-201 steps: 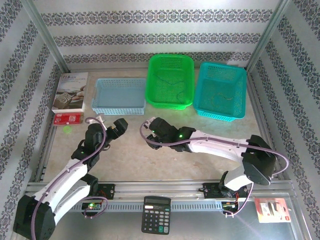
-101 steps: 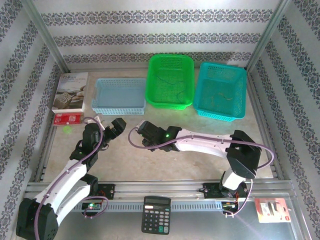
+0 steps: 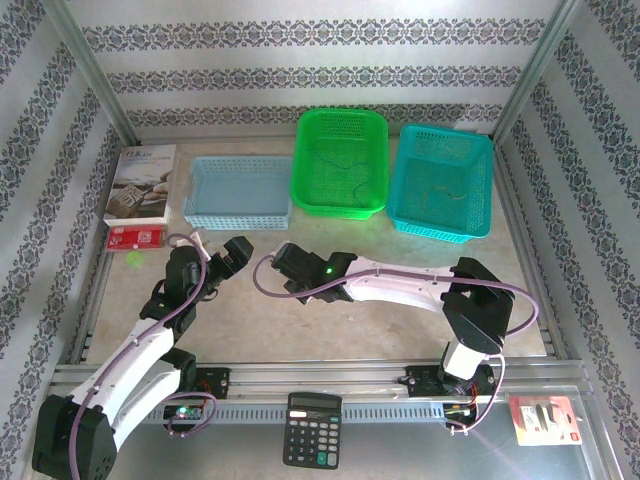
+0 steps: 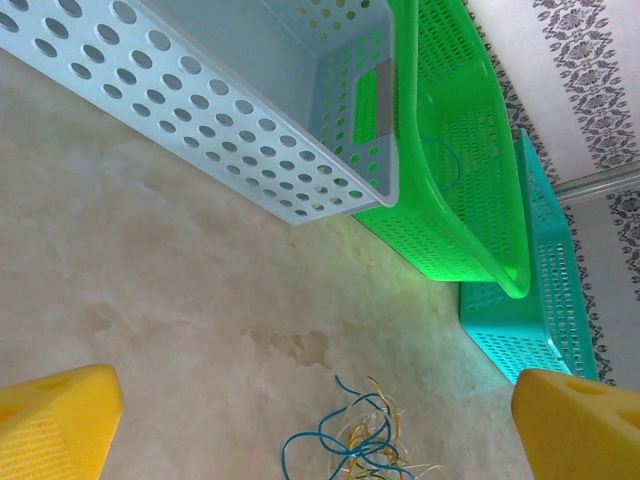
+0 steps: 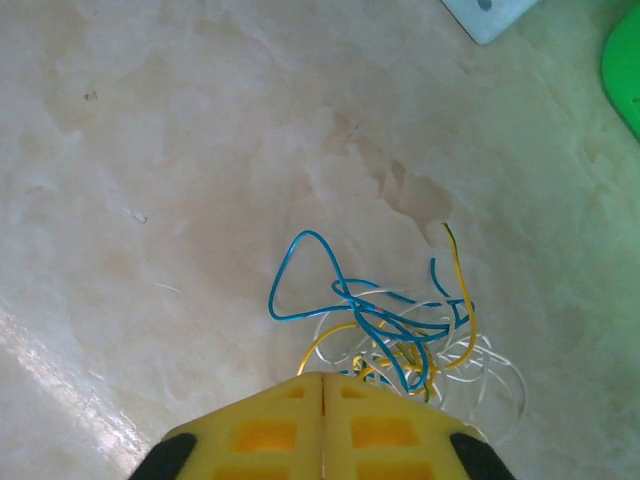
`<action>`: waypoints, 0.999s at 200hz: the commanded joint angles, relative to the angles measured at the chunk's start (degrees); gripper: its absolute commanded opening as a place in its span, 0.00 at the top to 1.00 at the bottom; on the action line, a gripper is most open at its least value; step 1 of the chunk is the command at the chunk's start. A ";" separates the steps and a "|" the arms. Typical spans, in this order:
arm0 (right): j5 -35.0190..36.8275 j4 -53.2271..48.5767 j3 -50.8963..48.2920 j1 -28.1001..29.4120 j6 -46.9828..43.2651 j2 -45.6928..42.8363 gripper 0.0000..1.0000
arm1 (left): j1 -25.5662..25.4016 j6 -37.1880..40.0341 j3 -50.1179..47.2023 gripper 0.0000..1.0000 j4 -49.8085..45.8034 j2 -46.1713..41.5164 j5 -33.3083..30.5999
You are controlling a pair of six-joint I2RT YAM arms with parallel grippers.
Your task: Untangle the cables
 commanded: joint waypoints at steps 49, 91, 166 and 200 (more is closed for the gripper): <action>-5.08 -1.17 2.31 -3.46 0.35 -6.80 1.00 | 0.93 -0.72 -0.79 0.00 2.31 0.86 1.77; -15.21 3.14 -1.29 -9.13 5.20 -15.12 1.00 | 0.93 2.01 -0.62 0.00 1.94 0.90 3.31; -27.33 16.19 -11.30 -17.09 15.54 -21.19 1.00 | -1.14 11.06 1.64 0.00 7.57 4.37 16.60; -29.67 19.42 -13.52 -18.85 17.73 -20.26 1.00 | -8.66 16.13 4.13 0.00 8.77 8.53 14.98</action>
